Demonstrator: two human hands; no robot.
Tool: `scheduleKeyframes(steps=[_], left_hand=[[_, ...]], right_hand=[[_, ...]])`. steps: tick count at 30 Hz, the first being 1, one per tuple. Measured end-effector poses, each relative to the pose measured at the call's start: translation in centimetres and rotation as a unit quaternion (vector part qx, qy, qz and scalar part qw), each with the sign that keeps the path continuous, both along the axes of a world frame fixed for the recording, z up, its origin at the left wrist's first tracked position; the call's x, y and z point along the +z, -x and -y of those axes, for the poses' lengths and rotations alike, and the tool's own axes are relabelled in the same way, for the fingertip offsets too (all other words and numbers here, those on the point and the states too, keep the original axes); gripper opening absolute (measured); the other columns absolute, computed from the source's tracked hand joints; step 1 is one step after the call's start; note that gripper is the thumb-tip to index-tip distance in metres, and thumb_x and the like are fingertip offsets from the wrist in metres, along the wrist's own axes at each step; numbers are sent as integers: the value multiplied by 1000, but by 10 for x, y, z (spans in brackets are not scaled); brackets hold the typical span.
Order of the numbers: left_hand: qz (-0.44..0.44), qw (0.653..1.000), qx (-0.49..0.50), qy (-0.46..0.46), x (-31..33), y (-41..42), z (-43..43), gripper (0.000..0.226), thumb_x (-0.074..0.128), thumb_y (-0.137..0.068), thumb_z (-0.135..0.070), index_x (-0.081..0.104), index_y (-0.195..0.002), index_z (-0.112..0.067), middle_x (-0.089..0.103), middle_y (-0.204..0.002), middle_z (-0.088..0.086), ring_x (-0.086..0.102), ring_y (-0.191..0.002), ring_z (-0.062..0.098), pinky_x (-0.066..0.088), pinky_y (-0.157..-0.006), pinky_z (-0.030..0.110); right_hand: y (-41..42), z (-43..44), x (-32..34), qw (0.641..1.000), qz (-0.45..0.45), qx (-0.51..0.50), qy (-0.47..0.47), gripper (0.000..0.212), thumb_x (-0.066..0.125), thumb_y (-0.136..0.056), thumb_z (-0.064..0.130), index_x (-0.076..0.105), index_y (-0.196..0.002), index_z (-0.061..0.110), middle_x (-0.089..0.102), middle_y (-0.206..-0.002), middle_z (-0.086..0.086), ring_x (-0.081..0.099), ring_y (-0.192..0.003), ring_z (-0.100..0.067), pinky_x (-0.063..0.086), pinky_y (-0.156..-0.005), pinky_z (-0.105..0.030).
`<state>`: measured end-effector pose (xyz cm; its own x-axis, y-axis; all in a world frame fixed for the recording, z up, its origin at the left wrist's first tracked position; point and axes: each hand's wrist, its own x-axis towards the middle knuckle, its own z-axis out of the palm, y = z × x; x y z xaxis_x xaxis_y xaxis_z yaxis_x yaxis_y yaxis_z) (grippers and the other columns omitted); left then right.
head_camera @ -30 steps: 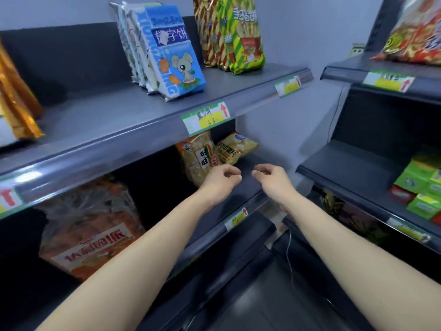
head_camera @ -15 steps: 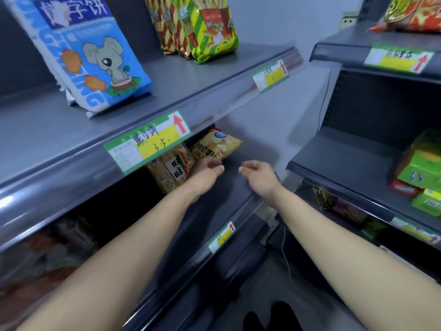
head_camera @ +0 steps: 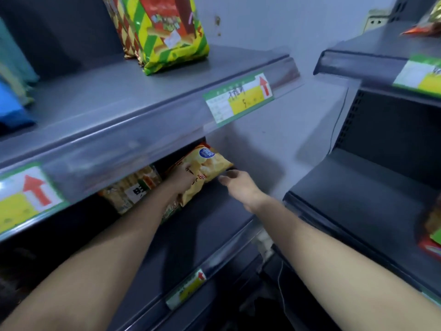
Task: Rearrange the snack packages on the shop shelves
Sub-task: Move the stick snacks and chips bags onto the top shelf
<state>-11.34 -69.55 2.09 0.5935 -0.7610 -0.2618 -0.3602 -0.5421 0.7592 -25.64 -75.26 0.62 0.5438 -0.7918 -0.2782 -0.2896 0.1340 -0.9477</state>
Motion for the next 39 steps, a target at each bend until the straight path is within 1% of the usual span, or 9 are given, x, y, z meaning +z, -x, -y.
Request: scheduleKeyframes(steps=[4,7,12,18,22,26,31,35,39], left_hand=[[-1,999,12,-34,-23,-18,23,64,54,-81,-15,38,-142,-24,53,-134,8,53,-119,28,44,-103,43],[8,999,17,-44,-25,-6,33,59,50,-87,-8,36,-144,-16,46,-141,9,44,-128,29,37,-109,42],[72,996,14,-58,-34,8,54,59,51,-88,-9,31,-144,-11,44,-142,12,43,-130,27,37,-106,34],[139,974,102,-148,-37,-6,62,39,54,-89,-28,54,-125,-12,29,-140,18,32,-128,37,38,-106,46],[93,985,113,-97,-43,-7,57,16,59,-86,-19,55,-100,-12,49,-125,14,51,-110,27,48,-92,35],[28,990,135,-39,-44,5,48,9,59,-88,-13,50,-89,-14,61,-114,16,55,-93,21,47,-81,33],[-50,985,167,5,-37,29,31,61,63,-86,-12,34,-140,-5,49,-133,10,53,-116,25,46,-81,28],[-101,986,126,29,-26,53,11,24,54,-90,-4,60,-113,-5,66,-115,17,61,-72,15,49,-57,23],[-83,988,122,55,-8,71,-25,25,50,-92,-4,61,-114,-4,66,-105,12,59,-70,15,47,-50,18]], right_hand=[[-7,19,-11,999,-18,35,-37,24,54,-94,12,49,-72,21,42,-67,12,40,-63,-5,29,-52,-16],[-13,30,-20,995,-7,51,-84,8,53,-95,15,55,-102,16,41,-67,11,40,-53,1,31,-42,-9],[-18,45,-25,987,5,33,-156,6,53,-95,22,53,-101,20,58,-129,-12,56,-112,-22,45,-101,-39],[-22,63,-30,982,43,45,-180,36,49,-97,15,46,-133,13,55,-126,-2,45,-105,-11,35,-85,-29],[-21,68,-37,977,50,50,-203,30,48,-98,15,46,-127,17,56,-112,2,50,-92,-9,41,-86,-28],[-18,70,-41,973,68,31,-220,11,47,-98,10,47,-104,19,61,-91,6,58,-71,-5,47,-52,-20],[-5,64,-41,975,75,19,-207,46,51,-91,9,42,-134,23,68,-113,-6,67,-101,-27,52,-92,-51],[17,50,-27,978,83,12,-193,48,55,-91,17,40,-136,26,72,-106,-8,71,-92,-28,54,-87,-54],[32,16,-13,978,101,15,-183,37,53,-92,35,51,-127,24,74,-100,-9,72,-89,-28,57,-81,-47]])
